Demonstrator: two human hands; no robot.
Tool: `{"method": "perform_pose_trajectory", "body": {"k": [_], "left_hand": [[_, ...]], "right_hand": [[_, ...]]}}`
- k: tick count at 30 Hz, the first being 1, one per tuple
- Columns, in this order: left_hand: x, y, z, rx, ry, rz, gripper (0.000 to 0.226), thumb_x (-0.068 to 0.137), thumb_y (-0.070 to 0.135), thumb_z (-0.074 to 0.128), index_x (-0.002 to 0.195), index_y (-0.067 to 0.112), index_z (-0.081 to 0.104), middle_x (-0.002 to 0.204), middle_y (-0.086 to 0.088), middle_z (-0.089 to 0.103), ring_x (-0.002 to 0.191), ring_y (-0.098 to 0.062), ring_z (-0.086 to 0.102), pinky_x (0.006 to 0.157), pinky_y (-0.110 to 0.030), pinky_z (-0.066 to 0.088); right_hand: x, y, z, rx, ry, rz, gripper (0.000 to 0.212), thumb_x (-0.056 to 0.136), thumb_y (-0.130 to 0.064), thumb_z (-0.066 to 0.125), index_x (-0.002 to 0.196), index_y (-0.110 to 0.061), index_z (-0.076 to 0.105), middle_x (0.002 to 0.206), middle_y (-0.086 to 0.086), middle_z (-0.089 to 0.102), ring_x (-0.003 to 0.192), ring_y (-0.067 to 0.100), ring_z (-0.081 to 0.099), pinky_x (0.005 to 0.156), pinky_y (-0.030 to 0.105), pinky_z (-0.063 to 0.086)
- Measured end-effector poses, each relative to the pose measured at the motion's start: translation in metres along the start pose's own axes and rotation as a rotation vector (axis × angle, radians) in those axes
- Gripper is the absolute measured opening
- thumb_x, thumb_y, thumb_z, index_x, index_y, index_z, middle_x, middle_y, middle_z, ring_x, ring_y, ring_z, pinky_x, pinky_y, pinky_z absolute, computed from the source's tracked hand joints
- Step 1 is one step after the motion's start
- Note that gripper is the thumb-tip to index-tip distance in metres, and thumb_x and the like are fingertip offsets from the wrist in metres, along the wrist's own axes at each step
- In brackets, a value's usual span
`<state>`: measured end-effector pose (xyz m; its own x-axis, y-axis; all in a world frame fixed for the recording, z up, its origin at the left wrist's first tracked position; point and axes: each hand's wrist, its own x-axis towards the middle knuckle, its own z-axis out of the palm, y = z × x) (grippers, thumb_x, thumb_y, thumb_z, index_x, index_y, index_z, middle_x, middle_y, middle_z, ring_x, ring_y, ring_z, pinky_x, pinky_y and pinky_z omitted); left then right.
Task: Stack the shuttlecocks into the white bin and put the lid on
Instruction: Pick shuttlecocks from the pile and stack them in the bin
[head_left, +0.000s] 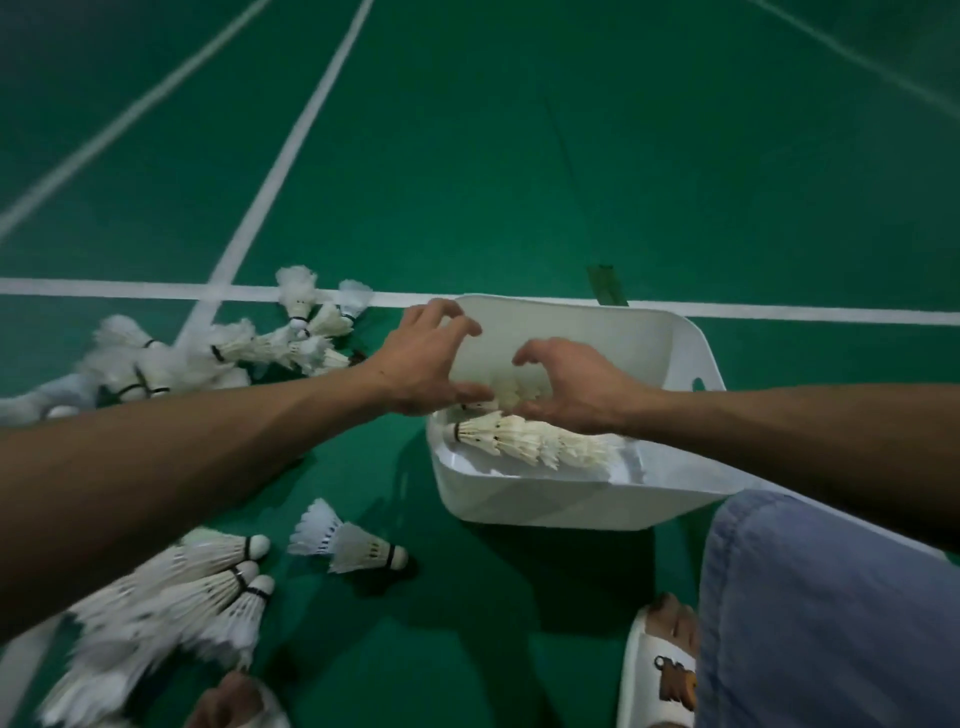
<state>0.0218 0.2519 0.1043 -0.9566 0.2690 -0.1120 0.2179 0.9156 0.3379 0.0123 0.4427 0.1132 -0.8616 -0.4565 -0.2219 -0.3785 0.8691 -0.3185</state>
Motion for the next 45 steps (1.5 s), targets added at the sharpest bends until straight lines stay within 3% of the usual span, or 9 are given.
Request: {"method": "perform_pose_trajectory", "body": {"k": [8, 17, 23, 26, 32, 36, 40, 43, 45], "left_hand": [[-0.079, -0.08, -0.019, -0.004, -0.019, -0.258, 0.079, 0.078, 0.059, 0.065, 0.141, 0.021, 0.036, 0.147, -0.01, 0.023, 0.135, -0.033, 0.023, 0.112, -0.042, 0.022], [-0.134, -0.169, 0.017, -0.16, -0.094, -0.51, 0.077, 0.077, 0.06, 0.064, 0.138, 0.021, 0.04, 0.141, -0.013, 0.033, 0.128, -0.031, 0.038, 0.108, -0.041, 0.035], [-0.138, -0.195, 0.054, -0.239, -0.06, -0.506, 0.069, 0.083, 0.042, 0.068, 0.14, 0.017, 0.039, 0.139, -0.011, 0.04, 0.124, -0.028, 0.046, 0.103, -0.037, 0.039], [-0.13, -0.205, 0.062, -0.274, -0.03, -0.489, 0.066, 0.085, 0.035, 0.07, 0.141, 0.016, 0.04, 0.142, -0.005, 0.043, 0.123, -0.023, 0.048, 0.101, -0.033, 0.039], [-0.112, -0.222, 0.074, -0.067, 0.003, -0.402, 0.062, 0.083, 0.029, 0.069, 0.139, 0.024, 0.042, 0.141, -0.002, 0.045, 0.123, -0.028, 0.042, 0.106, -0.04, 0.035], [-0.116, -0.218, 0.077, -0.085, 0.069, -0.535, 0.06, 0.084, 0.032, 0.068, 0.138, 0.03, 0.04, 0.137, 0.002, 0.049, 0.117, -0.031, 0.041, 0.099, -0.04, 0.034], [-0.115, -0.213, 0.081, -0.267, -0.015, -0.504, 0.071, 0.081, 0.02, 0.073, 0.141, 0.026, 0.037, 0.13, 0.001, 0.058, 0.092, -0.018, 0.055, 0.082, -0.03, 0.046], [-0.112, -0.21, 0.082, -0.287, -0.038, -0.488, 0.073, 0.08, 0.016, 0.075, 0.142, 0.022, 0.038, 0.13, 0.002, 0.059, 0.11, -0.018, 0.056, 0.092, -0.027, 0.041], [-0.11, -0.21, 0.082, -0.335, -0.026, -0.501, 0.074, 0.077, 0.012, 0.077, 0.141, 0.021, 0.041, 0.126, 0.003, 0.061, 0.112, -0.015, 0.056, 0.093, -0.024, 0.038]], "right_hand": [[0.014, -0.098, 0.005, 0.052, 0.059, -0.251, 0.05, 0.084, -0.035, 0.071, 0.126, -0.017, 0.052, 0.128, 0.006, 0.058, 0.112, 0.021, 0.054, 0.092, 0.028, 0.04], [0.049, -0.172, 0.071, 0.037, -0.167, -0.431, 0.054, 0.086, -0.033, 0.069, 0.132, -0.012, 0.049, 0.13, 0.007, 0.056, 0.113, 0.02, 0.054, 0.095, 0.028, 0.041], [0.079, -0.177, 0.117, 0.005, -0.31, -0.437, 0.05, 0.084, -0.026, 0.071, 0.128, -0.014, 0.052, 0.12, 0.005, 0.062, 0.1, 0.019, 0.059, 0.081, 0.025, 0.043], [0.088, -0.178, 0.141, -0.013, -0.392, -0.446, 0.053, 0.08, -0.026, 0.074, 0.128, -0.015, 0.051, 0.119, 0.003, 0.063, 0.104, 0.022, 0.059, 0.087, 0.03, 0.045], [0.094, -0.171, 0.171, -0.12, -0.57, -0.473, 0.054, 0.082, -0.021, 0.071, 0.13, -0.018, 0.048, 0.114, 0.004, 0.067, 0.104, 0.025, 0.061, 0.088, 0.035, 0.049], [0.102, -0.164, 0.171, -0.112, -0.532, -0.451, 0.046, 0.084, -0.011, 0.064, 0.127, -0.02, 0.053, 0.103, 0.003, 0.07, 0.096, 0.022, 0.062, 0.08, 0.033, 0.051], [0.111, -0.164, 0.161, -0.006, -0.438, -0.344, 0.042, 0.082, -0.012, 0.063, 0.123, -0.022, 0.054, 0.096, 0.003, 0.067, 0.087, 0.02, 0.061, 0.079, 0.04, 0.054], [0.114, -0.163, 0.153, 0.017, -0.364, -0.319, 0.041, 0.083, -0.015, 0.065, 0.122, -0.022, 0.054, 0.097, 0.002, 0.066, 0.087, 0.021, 0.06, 0.079, 0.042, 0.054], [0.115, -0.161, 0.147, 0.037, -0.33, -0.309, 0.042, 0.084, -0.016, 0.065, 0.123, -0.021, 0.053, 0.1, 0.004, 0.066, 0.09, 0.022, 0.06, 0.081, 0.042, 0.054]]}}
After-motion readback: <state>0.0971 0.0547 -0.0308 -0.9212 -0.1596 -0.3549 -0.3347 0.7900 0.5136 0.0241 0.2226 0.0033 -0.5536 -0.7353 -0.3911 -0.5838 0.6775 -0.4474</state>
